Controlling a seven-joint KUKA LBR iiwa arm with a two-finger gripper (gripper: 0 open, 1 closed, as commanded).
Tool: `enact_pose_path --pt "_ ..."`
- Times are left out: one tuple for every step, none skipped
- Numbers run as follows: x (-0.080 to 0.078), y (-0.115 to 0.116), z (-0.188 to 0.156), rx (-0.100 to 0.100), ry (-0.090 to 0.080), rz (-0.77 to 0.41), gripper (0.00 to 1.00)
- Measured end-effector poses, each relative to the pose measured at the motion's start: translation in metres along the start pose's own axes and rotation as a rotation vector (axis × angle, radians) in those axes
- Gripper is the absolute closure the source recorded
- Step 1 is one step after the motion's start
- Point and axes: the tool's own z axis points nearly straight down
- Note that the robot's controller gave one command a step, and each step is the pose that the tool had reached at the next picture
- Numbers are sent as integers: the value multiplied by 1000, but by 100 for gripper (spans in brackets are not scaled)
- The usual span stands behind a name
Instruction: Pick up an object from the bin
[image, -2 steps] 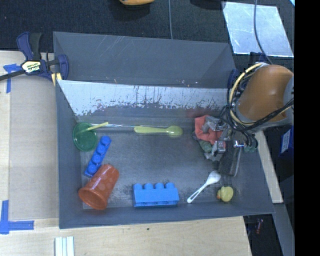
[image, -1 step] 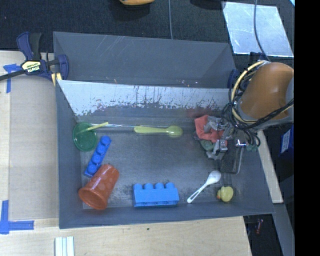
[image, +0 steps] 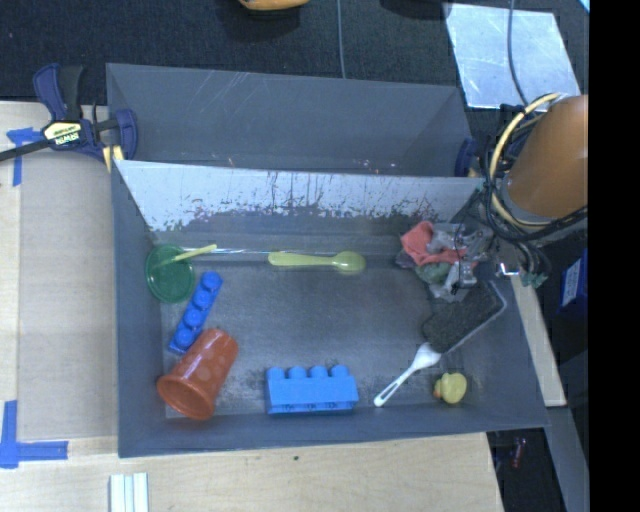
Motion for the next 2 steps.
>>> enact_pose_path --pt "-4 2 35 2 -1 5 100" --pt "-1 8 6 -3 11 26 100"
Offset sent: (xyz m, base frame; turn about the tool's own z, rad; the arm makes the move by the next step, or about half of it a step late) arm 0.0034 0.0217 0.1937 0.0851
